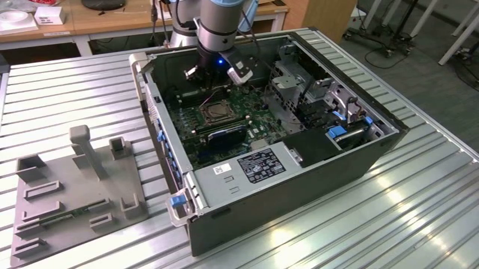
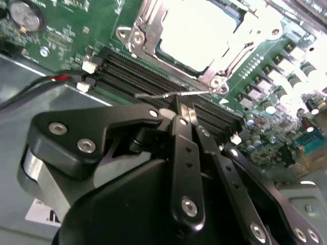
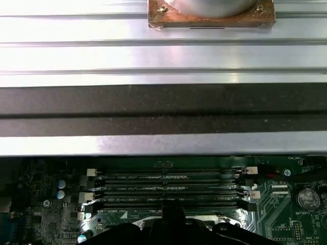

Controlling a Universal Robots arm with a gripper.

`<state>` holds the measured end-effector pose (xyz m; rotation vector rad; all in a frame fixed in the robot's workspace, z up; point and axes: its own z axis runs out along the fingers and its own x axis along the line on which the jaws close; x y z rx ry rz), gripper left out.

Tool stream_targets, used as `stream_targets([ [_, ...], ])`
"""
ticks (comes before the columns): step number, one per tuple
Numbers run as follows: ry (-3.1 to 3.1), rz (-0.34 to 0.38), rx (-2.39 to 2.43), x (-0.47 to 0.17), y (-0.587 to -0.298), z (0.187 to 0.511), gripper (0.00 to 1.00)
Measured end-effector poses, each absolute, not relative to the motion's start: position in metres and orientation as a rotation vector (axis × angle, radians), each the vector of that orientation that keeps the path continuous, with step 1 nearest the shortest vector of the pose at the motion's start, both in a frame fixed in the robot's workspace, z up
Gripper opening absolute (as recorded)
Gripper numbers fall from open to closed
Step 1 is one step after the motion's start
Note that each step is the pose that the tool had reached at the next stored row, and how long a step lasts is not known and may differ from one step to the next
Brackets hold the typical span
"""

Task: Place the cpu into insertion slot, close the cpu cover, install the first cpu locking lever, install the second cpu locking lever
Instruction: 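Install the first cpu locking lever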

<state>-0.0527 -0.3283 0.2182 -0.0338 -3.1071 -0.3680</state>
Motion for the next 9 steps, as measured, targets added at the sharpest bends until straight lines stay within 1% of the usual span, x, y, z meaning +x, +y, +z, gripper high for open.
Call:
stream_targets([
  [9,-3.103,-0.39,-0.034,-0.0526,-0.3283,0.2214,0.11],
])
